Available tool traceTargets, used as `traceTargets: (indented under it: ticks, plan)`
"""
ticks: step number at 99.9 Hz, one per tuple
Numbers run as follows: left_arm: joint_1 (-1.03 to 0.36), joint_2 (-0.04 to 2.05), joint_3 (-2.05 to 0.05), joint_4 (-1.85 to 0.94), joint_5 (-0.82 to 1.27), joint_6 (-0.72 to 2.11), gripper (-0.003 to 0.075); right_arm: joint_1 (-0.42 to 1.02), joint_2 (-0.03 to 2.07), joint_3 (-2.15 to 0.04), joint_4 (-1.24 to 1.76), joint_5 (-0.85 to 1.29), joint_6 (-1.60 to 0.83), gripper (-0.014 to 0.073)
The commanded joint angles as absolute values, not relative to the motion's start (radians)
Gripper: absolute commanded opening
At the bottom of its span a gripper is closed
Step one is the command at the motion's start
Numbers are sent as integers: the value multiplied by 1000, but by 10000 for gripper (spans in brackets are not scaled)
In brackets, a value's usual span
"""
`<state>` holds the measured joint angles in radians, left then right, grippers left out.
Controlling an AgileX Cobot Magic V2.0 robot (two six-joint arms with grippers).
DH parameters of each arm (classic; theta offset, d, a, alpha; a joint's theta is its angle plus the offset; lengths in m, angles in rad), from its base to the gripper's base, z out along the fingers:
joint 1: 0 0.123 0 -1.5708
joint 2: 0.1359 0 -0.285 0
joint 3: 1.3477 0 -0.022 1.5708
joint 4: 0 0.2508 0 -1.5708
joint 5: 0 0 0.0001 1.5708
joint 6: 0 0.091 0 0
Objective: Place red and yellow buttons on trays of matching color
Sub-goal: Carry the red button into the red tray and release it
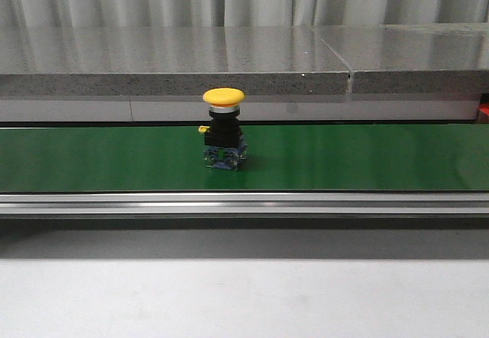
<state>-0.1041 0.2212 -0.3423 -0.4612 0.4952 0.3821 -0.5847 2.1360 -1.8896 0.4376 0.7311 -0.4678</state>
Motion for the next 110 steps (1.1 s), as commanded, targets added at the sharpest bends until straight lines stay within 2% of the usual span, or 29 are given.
traceTargets:
  ticks: [1, 71, 79, 98, 110]
  plan:
    - [-109, 228, -368, -486, 425, 375, -19, -592, 2105, -1950, 468, 681, -468, 57]
    - [-109, 228, -368, -486, 425, 375, -19, -592, 2196, -1968, 468, 691, -468, 74]
    - [-109, 228, -368, -486, 425, 375, -19, -592, 2196, -1968, 468, 696, -468, 155]
    - [-109, 228, -368, -486, 425, 375, -19, -592, 2196, -1968, 468, 692, -468, 497]
    - [-109, 228, -368, -486, 425, 375, -19, -592, 2196, -1968, 468, 670, -468, 590]
